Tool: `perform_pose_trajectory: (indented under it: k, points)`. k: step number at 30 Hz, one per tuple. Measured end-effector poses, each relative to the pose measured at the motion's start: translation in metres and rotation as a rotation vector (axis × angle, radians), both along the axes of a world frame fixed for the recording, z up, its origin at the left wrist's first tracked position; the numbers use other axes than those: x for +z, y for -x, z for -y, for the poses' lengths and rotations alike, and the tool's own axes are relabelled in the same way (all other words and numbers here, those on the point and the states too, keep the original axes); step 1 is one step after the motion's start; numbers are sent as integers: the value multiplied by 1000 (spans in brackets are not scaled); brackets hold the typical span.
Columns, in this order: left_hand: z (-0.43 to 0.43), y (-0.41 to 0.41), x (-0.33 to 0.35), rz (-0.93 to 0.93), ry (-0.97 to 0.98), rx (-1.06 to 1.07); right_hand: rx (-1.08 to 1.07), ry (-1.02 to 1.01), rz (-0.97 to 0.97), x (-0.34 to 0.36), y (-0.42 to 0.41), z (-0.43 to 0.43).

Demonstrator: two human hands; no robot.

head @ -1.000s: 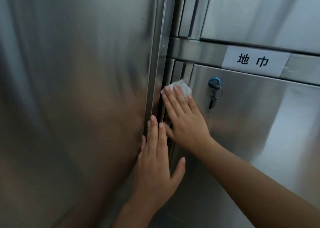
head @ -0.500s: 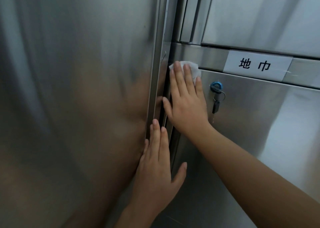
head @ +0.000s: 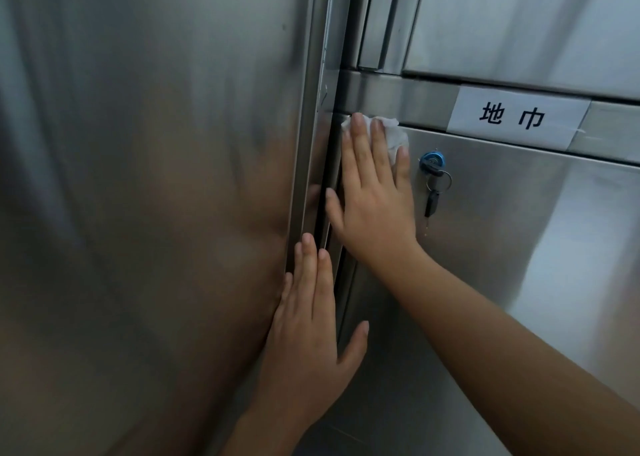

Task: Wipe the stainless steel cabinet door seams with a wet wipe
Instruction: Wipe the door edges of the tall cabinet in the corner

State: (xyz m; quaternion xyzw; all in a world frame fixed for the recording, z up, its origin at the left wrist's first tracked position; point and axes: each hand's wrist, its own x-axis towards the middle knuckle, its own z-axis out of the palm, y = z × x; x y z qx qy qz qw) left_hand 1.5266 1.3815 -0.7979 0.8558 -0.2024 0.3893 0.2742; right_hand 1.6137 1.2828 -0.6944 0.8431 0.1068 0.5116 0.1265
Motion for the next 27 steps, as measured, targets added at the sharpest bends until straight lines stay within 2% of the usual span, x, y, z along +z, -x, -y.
perform_pose_trajectory:
  k: [7,14,20,22,27]
  points:
    - [-1,0,1,-14,25,-37,-83,142,-49,-35,13,10]
    - [-1,1,1,-29,22,-33,-27,-14,-4,-2,4,2]
    - [-1,2,1,-43,45,-59,-24,112,-60,-46,17,12]
    - [0,3,1,-43,36,-42,-29,115,-47,-32,13,13]
    - [-1,5,2,-75,46,-72,25,-32,-14,4,6,6]
